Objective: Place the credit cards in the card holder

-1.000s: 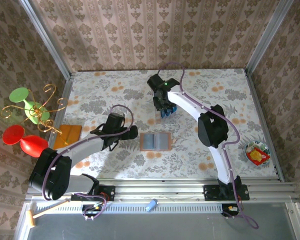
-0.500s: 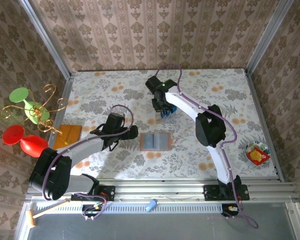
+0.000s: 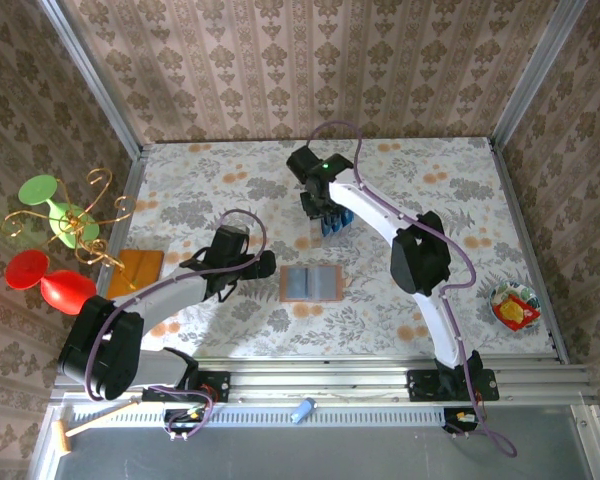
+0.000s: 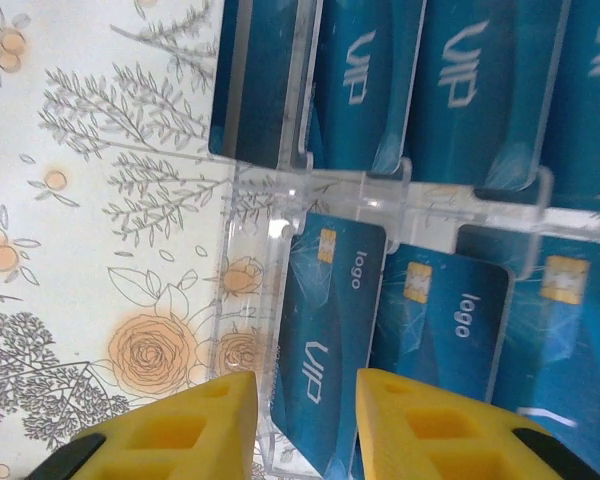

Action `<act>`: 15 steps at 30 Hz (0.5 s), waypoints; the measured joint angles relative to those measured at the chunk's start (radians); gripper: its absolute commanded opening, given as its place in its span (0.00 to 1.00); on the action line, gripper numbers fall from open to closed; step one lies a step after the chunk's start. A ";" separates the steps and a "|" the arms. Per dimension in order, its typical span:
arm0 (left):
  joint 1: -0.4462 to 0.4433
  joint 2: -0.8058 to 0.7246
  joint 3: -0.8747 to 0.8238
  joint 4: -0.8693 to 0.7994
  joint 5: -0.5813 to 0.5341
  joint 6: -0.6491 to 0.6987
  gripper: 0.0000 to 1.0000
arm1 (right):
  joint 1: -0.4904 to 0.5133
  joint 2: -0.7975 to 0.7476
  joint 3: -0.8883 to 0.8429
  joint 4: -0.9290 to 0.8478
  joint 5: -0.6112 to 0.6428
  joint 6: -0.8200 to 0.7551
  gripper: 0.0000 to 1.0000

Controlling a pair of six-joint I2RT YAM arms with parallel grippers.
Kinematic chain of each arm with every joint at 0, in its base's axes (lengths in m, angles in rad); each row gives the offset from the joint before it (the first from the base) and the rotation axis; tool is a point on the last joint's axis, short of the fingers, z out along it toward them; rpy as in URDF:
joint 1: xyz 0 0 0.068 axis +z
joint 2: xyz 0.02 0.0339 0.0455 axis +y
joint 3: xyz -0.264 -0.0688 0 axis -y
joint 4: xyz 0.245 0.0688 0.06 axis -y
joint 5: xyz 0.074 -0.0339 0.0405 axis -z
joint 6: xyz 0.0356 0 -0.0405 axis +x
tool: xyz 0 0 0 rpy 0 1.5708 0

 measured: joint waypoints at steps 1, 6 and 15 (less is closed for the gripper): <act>0.000 0.000 0.000 0.000 0.000 0.000 1.00 | 0.002 0.001 0.016 -0.010 0.011 -0.005 0.35; 0.000 0.000 -0.003 0.011 0.003 0.000 1.00 | 0.008 0.021 0.049 -0.042 0.056 -0.025 0.36; 0.001 0.000 -0.006 0.022 0.004 0.000 1.00 | 0.008 0.085 0.049 -0.074 0.086 -0.029 0.36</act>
